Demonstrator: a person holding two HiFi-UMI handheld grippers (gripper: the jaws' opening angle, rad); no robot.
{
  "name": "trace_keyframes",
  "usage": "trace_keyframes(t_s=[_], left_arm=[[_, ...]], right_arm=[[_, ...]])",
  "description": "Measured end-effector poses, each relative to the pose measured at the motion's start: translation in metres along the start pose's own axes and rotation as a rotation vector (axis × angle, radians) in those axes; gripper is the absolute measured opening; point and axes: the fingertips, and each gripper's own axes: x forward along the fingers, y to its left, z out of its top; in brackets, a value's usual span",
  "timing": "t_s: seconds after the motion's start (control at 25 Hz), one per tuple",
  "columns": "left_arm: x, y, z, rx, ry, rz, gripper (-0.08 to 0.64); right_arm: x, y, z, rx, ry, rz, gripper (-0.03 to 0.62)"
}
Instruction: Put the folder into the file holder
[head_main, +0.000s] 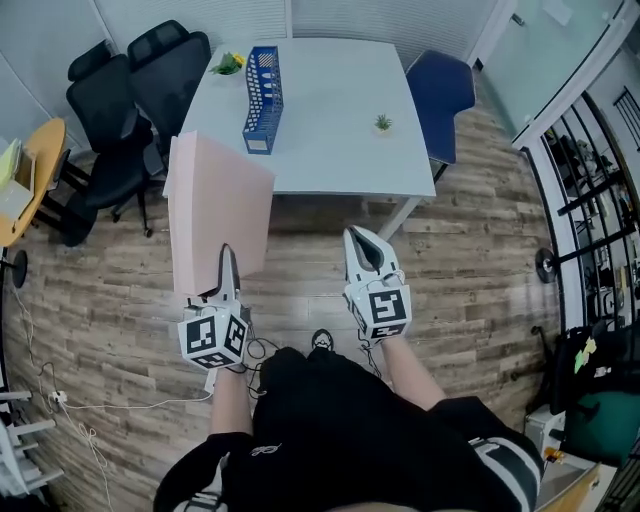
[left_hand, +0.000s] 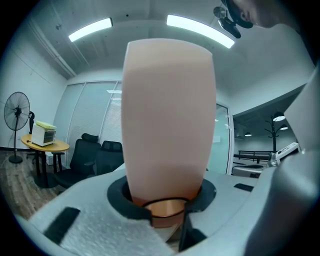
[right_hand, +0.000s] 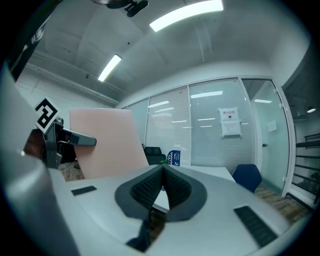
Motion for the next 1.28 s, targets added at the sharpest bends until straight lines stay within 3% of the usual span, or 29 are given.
trace_keyframes(t_s=[0.44, 0.76, 1.28], left_arm=[[0.081, 0.014, 0.008, 0.011, 0.008, 0.034, 0.127], [0.168, 0.037, 0.014, 0.009, 0.009, 0.049, 0.129], [0.279, 0.066, 0.025, -0.015, 0.026, 0.021, 0.129]], right_arm=[[0.062, -0.044, -0.014, 0.031, 0.024, 0.010, 0.005], [0.145, -0.085, -0.022, 0.015, 0.051, 0.013, 0.005], [0.278, -0.091, -0.006, -0.019, 0.069, 0.094, 0.005]])
